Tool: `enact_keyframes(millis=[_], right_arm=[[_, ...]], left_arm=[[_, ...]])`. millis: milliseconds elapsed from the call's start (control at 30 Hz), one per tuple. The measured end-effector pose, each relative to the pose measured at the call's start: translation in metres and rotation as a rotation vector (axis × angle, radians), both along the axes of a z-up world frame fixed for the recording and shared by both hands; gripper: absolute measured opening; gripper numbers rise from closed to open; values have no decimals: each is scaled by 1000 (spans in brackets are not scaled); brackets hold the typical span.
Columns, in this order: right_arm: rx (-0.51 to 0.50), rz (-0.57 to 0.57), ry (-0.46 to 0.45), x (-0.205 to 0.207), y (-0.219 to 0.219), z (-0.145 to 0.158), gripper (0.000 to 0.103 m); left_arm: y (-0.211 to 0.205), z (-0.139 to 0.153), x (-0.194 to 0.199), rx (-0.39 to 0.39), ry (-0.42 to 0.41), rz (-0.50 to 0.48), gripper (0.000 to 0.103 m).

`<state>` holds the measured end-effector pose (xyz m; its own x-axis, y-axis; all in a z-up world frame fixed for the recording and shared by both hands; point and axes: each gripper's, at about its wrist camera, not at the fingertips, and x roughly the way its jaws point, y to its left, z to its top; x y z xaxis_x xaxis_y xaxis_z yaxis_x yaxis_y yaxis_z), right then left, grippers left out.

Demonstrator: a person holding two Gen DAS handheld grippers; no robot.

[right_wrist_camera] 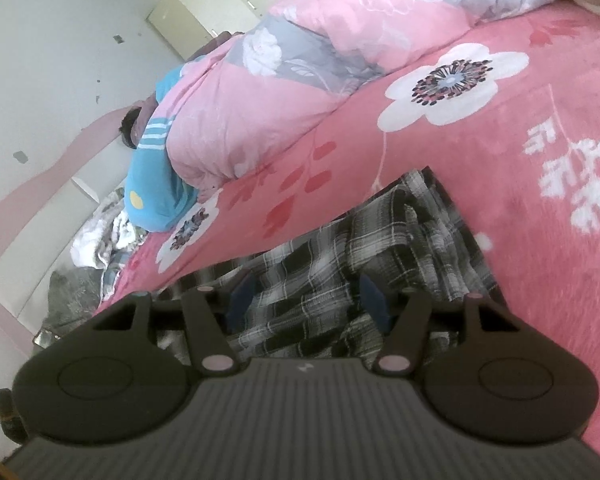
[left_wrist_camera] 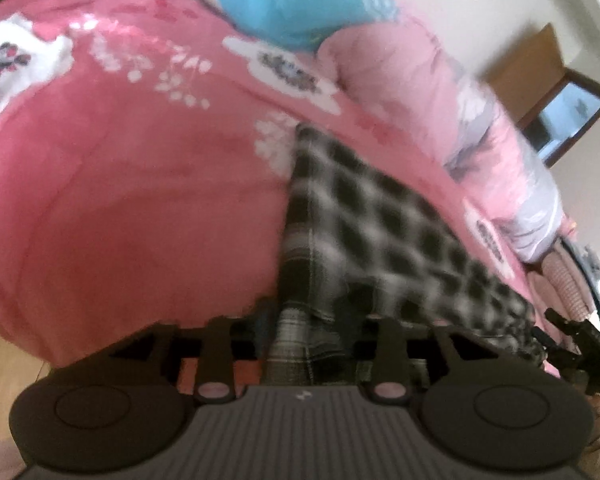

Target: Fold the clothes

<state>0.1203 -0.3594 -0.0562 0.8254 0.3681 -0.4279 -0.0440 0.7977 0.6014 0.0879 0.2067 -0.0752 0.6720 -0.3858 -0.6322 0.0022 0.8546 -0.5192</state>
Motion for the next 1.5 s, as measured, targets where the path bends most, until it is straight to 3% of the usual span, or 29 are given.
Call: enact_keyframes(millis=[67, 167, 367, 567, 700, 800, 933, 1100, 1200, 1300, 1500], right_arm=[[-11, 1, -1, 0, 2, 0, 59], [-39, 5, -5, 0, 6, 2, 59], [-139, 50, -67, -10, 24, 13, 57], [-214, 273, -125, -23, 96, 20, 44], [-443, 353, -121, -26, 149, 7, 43], [-565, 406, -37, -38, 165, -10, 41], [-582, 468, -45, -57, 177, 8, 40], [-540, 554, -209, -43, 228, 36, 40], [-555, 591, -225, -25, 265, 22, 40], [-568, 581, -109, -15, 278, -9, 41], [-625, 638, -193, -59, 283, -3, 42]], left_arm=[[-7, -1, -3, 56, -9, -24, 32], [-20, 4, -11, 206, -43, -77, 31], [-13, 20, -31, 309, -131, -16, 30], [-14, 26, -38, 299, -206, -38, 30], [-10, 22, -36, 277, -247, -42, 30], [0, 20, -28, 242, -274, -31, 30], [7, 18, 0, 206, -268, -40, 30], [1, 4, 25, 214, -253, -81, 30], [3, -6, 25, 208, -258, -92, 31], [10, -9, 25, 176, -268, -100, 32], [19, -10, 28, 120, -264, -100, 33]])
